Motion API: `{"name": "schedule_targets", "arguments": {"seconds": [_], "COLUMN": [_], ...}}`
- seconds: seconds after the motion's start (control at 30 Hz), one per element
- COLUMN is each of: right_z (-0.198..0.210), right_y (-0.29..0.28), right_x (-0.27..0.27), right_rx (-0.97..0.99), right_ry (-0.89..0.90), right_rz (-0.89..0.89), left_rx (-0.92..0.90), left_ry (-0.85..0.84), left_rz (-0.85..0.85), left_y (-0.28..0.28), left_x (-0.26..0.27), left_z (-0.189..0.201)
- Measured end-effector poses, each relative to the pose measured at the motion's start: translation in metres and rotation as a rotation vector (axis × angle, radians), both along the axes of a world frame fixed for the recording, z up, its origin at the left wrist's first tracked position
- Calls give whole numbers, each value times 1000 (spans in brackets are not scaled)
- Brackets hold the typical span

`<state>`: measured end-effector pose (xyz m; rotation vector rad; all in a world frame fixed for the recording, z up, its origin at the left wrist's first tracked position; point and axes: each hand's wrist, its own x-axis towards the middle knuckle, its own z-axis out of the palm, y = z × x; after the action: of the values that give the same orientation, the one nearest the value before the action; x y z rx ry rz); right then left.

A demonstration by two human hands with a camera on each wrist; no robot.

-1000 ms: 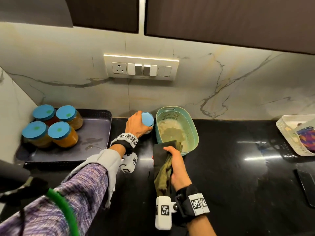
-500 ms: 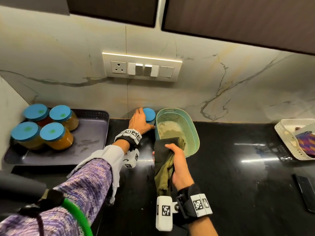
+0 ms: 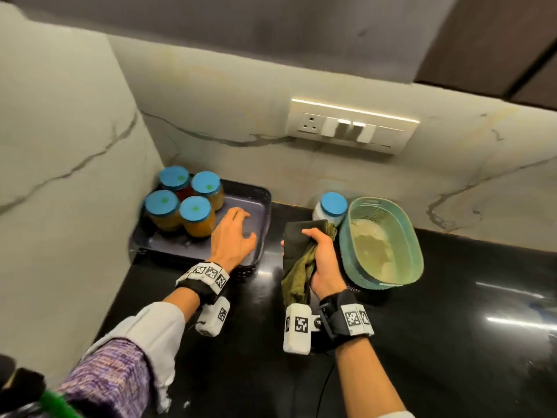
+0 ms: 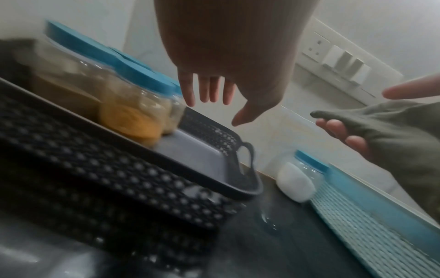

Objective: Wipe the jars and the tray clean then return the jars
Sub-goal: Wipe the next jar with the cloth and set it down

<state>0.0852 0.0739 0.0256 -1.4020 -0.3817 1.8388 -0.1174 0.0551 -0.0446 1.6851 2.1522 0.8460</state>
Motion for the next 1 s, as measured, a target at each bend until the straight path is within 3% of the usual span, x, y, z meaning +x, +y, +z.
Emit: {"name": "schedule_targets", "arguments": {"seconds": [0.13, 0.2, 0.27, 0.43, 0.57, 0.73, 0.87, 1.0], "right_z": [-2, -5, -6, -4, 3, 20, 39, 13], "right_y": [-14, -19, -26, -38, -47, -64, -91, -124], "right_x": [-48, -69, -84, -101, -104, -98, -82, -58], "right_rx": [-16, -16, -24, -27, 0, 127, 424, 712], "right_ry": [-31, -67, -92, -74, -110, -231, -505, -823], "right_rz": [51, 80, 108, 112, 86, -32, 8, 161], "left_rx": [-30, -151, -279, -248, -161, 135, 220, 113], "left_ry": [123, 234, 278, 280, 221, 77, -50, -138], "left_rz": [147, 199, 189, 105, 64, 80, -57, -172], "left_y": [-7, 0, 4, 6, -4, -34, -87, -139], "left_x": [-63, -94, -113, -131, -129, -96, -48, -14], "left_z": [5, 10, 13, 13, 17, 43, 46, 9]}}
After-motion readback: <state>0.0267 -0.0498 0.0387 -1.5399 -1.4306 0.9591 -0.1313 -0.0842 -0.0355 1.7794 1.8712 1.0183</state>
